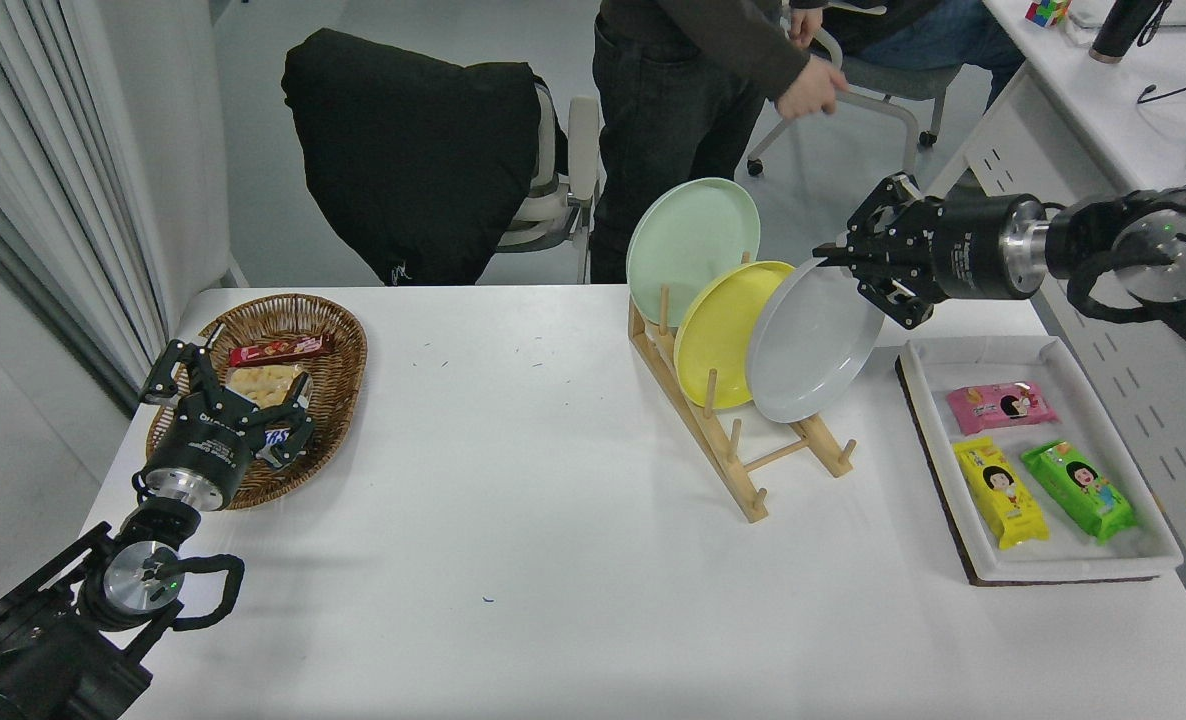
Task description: Place the plate on the table
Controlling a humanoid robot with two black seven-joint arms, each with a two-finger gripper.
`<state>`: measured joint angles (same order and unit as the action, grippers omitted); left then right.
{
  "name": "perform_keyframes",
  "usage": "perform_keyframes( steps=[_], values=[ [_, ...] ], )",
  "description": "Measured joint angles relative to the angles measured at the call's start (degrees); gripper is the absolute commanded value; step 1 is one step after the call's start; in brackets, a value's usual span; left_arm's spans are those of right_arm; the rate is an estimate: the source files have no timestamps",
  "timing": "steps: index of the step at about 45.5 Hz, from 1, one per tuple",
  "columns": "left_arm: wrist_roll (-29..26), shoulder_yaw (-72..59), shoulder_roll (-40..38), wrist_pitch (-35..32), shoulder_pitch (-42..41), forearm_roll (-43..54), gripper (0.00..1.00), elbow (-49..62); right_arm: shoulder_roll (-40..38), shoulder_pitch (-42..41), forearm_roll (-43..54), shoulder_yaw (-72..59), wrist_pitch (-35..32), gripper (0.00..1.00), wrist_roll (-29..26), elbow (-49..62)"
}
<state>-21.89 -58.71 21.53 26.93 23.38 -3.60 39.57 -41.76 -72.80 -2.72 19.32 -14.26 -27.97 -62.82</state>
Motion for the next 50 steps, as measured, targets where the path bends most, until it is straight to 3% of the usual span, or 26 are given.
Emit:
perform_keyframes(
  steps=[12, 30, 50],
  values=[
    [0.0, 0.0, 0.0, 0.0, 0.0, -0.01, 0.98, 0.01, -1.23, -7.22, -4.11, -1.87, 0.15, 0.0, -3.11, -0.11],
    [0.0, 0.0, 0.0, 0.0, 0.02, -0.01, 0.98, 0.04, -0.69, -23.01, -20.68, -15.57, 2.59, 0.0, -6.42, -1.57],
    [0.0, 0.0, 0.0, 0.0, 0.0, 0.0, 0.98, 0.02, -0.48, -27.69, -28.72, -20.24, 10.78, 0.0, -11.07, -6.92]
  ],
)
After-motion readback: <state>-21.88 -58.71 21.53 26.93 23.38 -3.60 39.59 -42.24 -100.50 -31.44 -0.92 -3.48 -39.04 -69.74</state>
